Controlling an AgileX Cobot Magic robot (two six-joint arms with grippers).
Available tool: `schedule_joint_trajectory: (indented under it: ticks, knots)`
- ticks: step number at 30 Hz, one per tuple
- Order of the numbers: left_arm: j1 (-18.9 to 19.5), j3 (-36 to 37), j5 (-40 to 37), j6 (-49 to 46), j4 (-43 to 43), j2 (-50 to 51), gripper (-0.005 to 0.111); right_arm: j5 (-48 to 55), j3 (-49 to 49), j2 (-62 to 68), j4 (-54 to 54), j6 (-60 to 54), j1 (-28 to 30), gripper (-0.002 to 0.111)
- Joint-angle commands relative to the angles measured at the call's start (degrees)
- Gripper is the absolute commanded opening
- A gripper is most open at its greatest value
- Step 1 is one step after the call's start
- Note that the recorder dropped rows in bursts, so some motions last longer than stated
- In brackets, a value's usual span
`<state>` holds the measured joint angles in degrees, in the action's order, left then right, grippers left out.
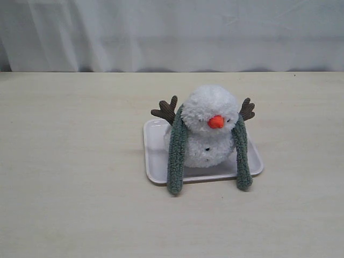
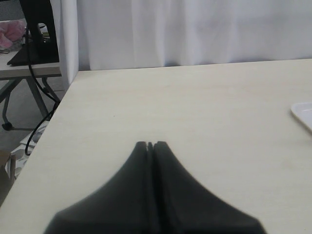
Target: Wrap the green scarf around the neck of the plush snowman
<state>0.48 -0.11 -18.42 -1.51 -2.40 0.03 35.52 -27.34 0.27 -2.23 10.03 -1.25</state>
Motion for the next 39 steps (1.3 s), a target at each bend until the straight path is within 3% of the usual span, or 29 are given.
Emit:
schedule_joint_trajectory:
  ticks: [1,11,21,39]
  knots:
    - [-0.27,0.11,0.79,0.09,0.05,-0.03,0.000,-4.78,0.17,-0.27,0.06,-0.33,0.41,0.004]
    - [-0.27,0.11,0.79,0.09,0.05,-0.03,0.000,-24.64,0.17,-0.27,-12.29,-0.33,0.41,0.004]
    - [-0.27,0.11,0.79,0.09,0.05,-0.03,0.000,-47.88,7.06,-0.27,-7.65,-0.33,0.41,0.004]
    - [-0.27,0.11,0.79,0.09,0.05,-0.03,0.000,-48.86,27.34,-0.27,-7.65,-0.33,0.41,0.004]
